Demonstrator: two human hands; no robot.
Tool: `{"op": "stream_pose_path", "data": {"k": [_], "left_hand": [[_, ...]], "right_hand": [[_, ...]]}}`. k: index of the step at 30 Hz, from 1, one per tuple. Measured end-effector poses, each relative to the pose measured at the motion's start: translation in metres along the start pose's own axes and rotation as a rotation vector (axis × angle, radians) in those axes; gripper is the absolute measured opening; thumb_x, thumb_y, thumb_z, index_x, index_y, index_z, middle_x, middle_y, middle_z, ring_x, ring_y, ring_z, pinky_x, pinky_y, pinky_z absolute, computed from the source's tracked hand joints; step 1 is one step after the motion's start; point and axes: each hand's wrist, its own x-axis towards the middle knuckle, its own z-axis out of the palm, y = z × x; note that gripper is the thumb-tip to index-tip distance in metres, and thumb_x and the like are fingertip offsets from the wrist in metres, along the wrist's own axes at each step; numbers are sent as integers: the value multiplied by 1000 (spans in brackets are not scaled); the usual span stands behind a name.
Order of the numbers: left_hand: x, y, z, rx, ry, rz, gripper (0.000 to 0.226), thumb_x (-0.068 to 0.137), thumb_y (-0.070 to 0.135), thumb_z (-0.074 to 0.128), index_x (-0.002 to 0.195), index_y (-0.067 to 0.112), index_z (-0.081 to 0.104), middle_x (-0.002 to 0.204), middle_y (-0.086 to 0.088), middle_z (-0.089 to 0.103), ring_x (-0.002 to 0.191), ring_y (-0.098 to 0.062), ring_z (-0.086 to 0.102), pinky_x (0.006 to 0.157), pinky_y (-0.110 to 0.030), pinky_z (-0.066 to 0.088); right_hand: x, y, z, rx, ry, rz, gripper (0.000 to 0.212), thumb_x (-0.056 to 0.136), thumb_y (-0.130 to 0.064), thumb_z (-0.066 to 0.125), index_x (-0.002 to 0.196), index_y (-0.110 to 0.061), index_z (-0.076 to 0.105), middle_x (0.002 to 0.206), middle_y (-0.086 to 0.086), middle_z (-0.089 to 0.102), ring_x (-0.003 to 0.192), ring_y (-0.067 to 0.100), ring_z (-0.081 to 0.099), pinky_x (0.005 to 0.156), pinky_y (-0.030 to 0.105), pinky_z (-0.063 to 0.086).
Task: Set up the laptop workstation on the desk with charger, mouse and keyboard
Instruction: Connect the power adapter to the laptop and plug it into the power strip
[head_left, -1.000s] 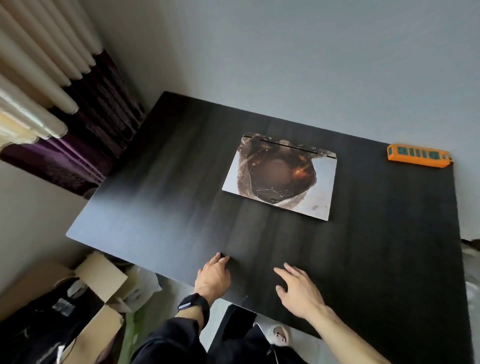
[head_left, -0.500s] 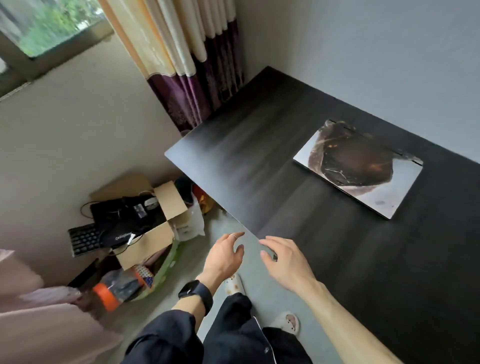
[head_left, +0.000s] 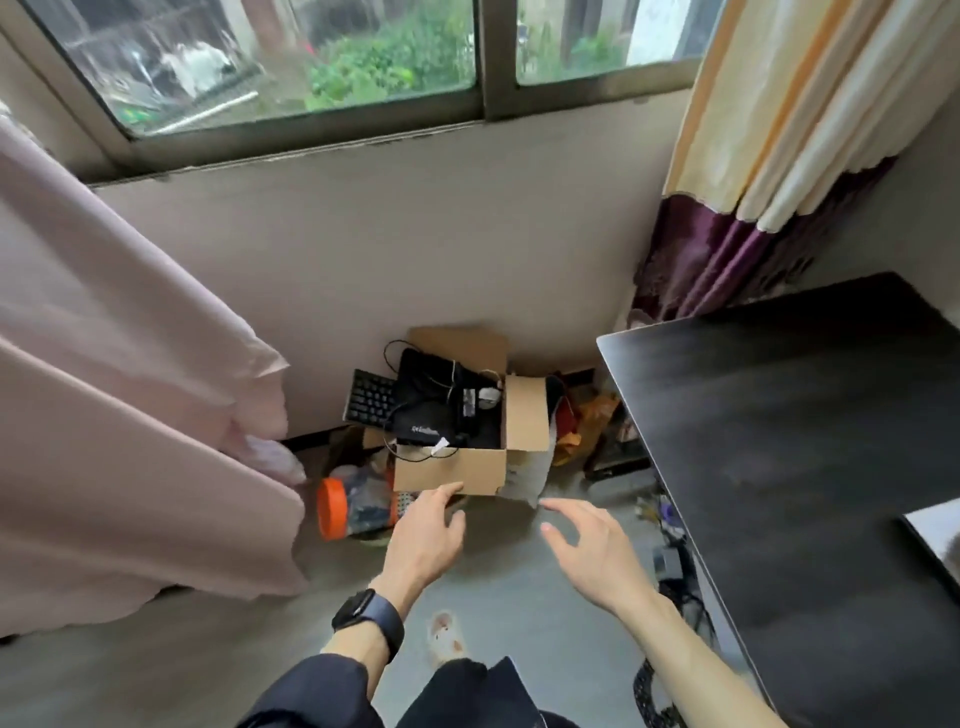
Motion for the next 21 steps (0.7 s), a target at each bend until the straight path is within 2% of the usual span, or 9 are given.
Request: {"op": "stream_pose_path", "data": {"k": [3,7,10,16,21], "left_hand": [[32,-43,-28,-30,32,-73,48,93,28,49,141,24,49,138,-1,56,128,-19,50,110,-33,38],[62,-73,-56,-38,14,-123,47,93,25,49,141,23,50,131,-2,60,121,-21,54,103,-32,42],[104,-81,-75,-47,-1,-132,48,93,25,50,141,25,49,140,-1,56,128,-20,51,108,-33,40],[172,-71,-78,-13,-56,-137,50,95,29,51,144,26,45,143,-1,52,132,-19,47,110,-32,36],[225,-54,-79,65,-96,-155,50,95,32,53,144,26,44,145,2,49,133,-17,44,111,-27,30]], "right_hand": [[40,-32,21,-4,-56,11,39,100,-39,51,138,-33,56,142,-13,56,133,11,46,111,26,34],[73,-62,31,25,-97,56,42,100,-42,51,141,-34,51,143,-14,53,133,9,46,111,27,36],[109,-76,35,62,-119,94,44,99,-42,52,142,-32,49,140,-14,54,133,9,46,110,28,38],[186,-52,46,79,-220,211,48,98,-41,55,143,-27,48,137,-8,58,129,12,51,106,28,41],[273,-14,69,90,-408,315,54,98,-42,54,147,-21,43,146,-1,54,133,18,51,108,31,42]]}}
